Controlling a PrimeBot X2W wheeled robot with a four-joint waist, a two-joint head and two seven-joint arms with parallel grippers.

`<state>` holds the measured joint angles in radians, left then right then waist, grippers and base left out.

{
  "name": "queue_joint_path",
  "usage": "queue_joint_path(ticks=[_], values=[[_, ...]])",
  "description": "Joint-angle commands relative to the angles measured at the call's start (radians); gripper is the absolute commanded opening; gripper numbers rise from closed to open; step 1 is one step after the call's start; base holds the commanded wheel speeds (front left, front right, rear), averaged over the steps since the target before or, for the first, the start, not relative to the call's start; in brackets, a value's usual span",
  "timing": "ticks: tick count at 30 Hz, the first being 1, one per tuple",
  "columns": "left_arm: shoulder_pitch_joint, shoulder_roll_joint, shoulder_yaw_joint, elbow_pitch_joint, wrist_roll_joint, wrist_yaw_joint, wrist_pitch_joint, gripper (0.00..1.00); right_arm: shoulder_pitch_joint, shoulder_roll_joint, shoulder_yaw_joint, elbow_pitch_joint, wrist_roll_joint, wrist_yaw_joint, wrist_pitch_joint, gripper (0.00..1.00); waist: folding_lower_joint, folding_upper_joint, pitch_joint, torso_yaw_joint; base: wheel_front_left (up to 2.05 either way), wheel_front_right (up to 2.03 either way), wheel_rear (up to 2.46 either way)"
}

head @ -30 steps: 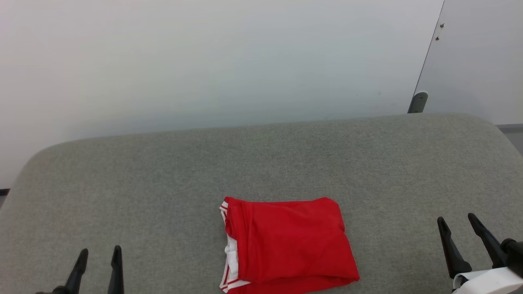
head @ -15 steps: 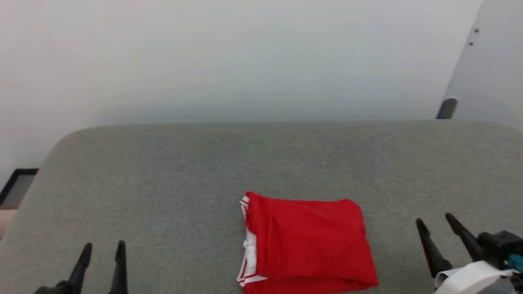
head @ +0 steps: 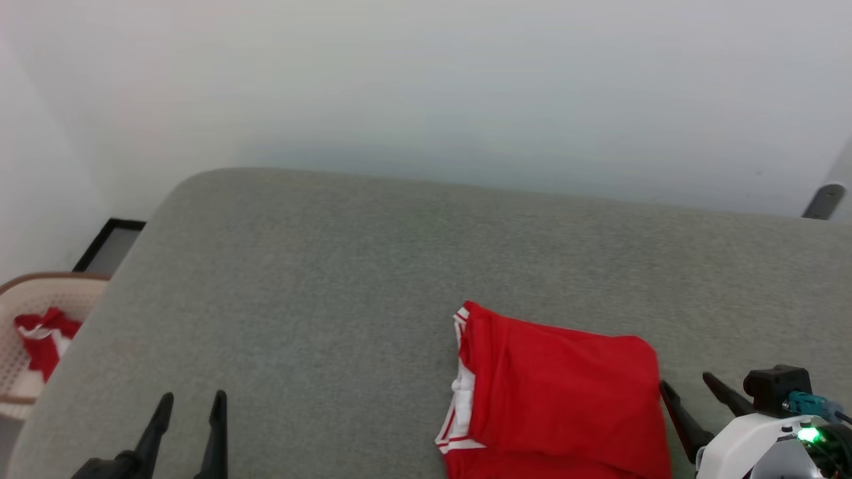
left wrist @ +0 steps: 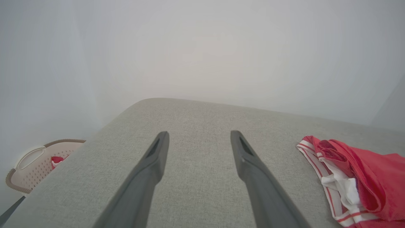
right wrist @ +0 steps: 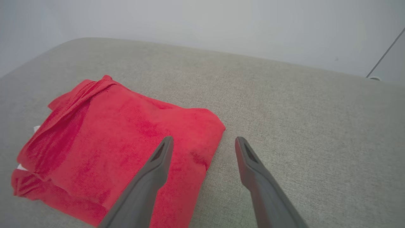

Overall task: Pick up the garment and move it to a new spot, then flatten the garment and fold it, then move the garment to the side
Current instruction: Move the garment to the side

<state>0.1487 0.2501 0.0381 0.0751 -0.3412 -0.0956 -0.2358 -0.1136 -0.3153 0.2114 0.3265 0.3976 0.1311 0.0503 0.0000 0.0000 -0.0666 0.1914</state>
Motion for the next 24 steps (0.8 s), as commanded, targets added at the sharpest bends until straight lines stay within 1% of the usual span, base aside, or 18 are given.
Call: queue_joint_path(ticks=[1,11,18,24], values=[[-0.013,-0.003,-0.008,0.002,-0.001,0.001,0.002,1.00,-0.010,-0.004,-0.003,0.021,0.010,-0.001,0.028,1.00,0.0000,0.0000,0.016,0.038,0.00,0.00,0.00],[-0.044,-0.012,-0.036,0.018,-0.009,-0.005,0.000,1.00,-0.046,0.008,-0.036,0.102,0.030,-0.001,0.200,1.00,0.0000,0.0000,0.068,0.085,0.00,0.00,0.00],[-0.069,-0.018,-0.050,0.033,-0.011,-0.007,-0.009,1.00,-0.088,0.042,-0.072,0.175,0.041,-0.001,0.324,1.00,0.0000,0.0000,0.101,0.100,0.00,0.00,0.00],[-0.083,-0.017,-0.051,0.046,-0.017,-0.008,-0.014,1.00,-0.124,0.067,-0.071,0.241,0.056,-0.001,0.452,1.00,0.0000,0.0000,0.116,0.105,0.00,0.00,0.00]])
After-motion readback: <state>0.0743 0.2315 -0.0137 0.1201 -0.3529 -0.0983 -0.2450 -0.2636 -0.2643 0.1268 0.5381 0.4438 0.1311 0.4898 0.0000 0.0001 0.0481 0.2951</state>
